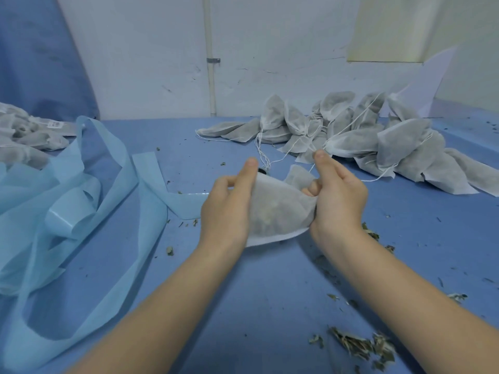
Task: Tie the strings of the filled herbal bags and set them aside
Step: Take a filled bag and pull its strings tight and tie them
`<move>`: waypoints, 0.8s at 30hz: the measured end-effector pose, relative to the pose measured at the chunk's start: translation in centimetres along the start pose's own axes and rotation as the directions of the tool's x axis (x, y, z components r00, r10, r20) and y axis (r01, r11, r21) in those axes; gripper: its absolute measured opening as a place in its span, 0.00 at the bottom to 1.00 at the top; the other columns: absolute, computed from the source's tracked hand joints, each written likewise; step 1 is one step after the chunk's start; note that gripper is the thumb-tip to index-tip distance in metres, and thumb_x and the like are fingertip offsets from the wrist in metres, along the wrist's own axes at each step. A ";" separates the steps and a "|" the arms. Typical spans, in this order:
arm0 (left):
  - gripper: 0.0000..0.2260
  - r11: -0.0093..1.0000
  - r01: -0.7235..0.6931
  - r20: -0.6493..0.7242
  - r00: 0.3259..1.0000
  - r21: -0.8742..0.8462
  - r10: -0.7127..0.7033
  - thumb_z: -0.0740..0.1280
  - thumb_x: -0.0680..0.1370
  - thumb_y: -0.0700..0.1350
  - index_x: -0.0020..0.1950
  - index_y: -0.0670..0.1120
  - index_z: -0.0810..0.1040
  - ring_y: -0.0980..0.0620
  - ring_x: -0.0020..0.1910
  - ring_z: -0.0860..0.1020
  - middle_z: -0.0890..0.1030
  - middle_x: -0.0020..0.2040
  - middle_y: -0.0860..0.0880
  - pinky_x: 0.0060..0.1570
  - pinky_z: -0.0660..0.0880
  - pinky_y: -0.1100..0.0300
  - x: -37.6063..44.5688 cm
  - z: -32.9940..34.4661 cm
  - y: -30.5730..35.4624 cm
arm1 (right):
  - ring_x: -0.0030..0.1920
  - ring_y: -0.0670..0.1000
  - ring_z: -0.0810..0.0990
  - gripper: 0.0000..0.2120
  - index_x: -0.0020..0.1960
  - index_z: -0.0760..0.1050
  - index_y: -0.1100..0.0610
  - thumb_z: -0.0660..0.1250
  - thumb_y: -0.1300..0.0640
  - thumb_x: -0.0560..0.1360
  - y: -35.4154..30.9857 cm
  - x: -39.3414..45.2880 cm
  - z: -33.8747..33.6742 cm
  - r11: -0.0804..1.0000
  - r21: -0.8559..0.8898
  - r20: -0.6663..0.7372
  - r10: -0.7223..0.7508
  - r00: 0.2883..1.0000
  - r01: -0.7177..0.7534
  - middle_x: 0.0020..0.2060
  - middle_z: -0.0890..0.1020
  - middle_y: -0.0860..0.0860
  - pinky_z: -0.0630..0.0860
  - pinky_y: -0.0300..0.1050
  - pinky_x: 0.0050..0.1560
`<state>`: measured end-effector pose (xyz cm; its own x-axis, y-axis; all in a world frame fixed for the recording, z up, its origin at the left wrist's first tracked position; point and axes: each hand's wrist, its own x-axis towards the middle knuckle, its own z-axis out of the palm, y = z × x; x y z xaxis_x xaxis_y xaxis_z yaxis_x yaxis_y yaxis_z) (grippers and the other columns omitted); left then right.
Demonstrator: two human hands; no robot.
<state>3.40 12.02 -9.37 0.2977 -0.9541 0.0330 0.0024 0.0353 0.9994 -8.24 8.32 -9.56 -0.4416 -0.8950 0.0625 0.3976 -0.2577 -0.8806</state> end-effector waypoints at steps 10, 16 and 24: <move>0.10 0.970 0.131 0.213 0.973 -0.202 -0.087 0.65 0.78 0.46 0.49 0.40 0.80 0.46 0.43 0.83 0.84 0.43 0.43 0.43 0.80 0.53 0.3 0.3 -1.1 | 0.26 0.46 0.67 0.12 0.30 0.80 0.51 0.73 0.56 0.72 -0.1 0.3 -0.6 0.996 -0.093 0.081 -0.001 0.997 0.009 0.23 0.70 0.47 0.67 0.36 0.29; 0.16 0.921 0.226 0.225 0.961 -0.317 -0.159 0.62 0.78 0.55 0.49 0.43 0.81 0.47 0.43 0.84 0.85 0.43 0.45 0.40 0.82 0.47 0.4 0.1 -0.6 | 0.41 0.39 0.80 0.07 0.34 0.84 0.48 0.75 0.58 0.69 -0.2 0.2 -1.3 0.943 -0.261 0.476 -0.059 0.877 0.205 0.38 0.83 0.41 0.73 0.29 0.43; 0.08 0.973 0.094 0.117 0.991 -0.210 -0.070 0.70 0.74 0.44 0.47 0.38 0.81 0.49 0.39 0.83 0.85 0.41 0.44 0.43 0.79 0.54 0.7 -0.2 -1.1 | 0.49 0.39 0.77 0.10 0.35 0.82 0.42 0.75 0.56 0.70 -0.4 0.5 -1.9 0.753 -0.432 0.622 -0.150 0.769 0.497 0.46 0.79 0.41 0.70 0.35 0.54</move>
<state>3.84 11.35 -10.41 0.1829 -0.9825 -0.0357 0.2306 0.0075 0.9730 -10.14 8.70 -10.10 0.1009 -0.8757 0.4722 -0.2675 -0.4810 -0.8349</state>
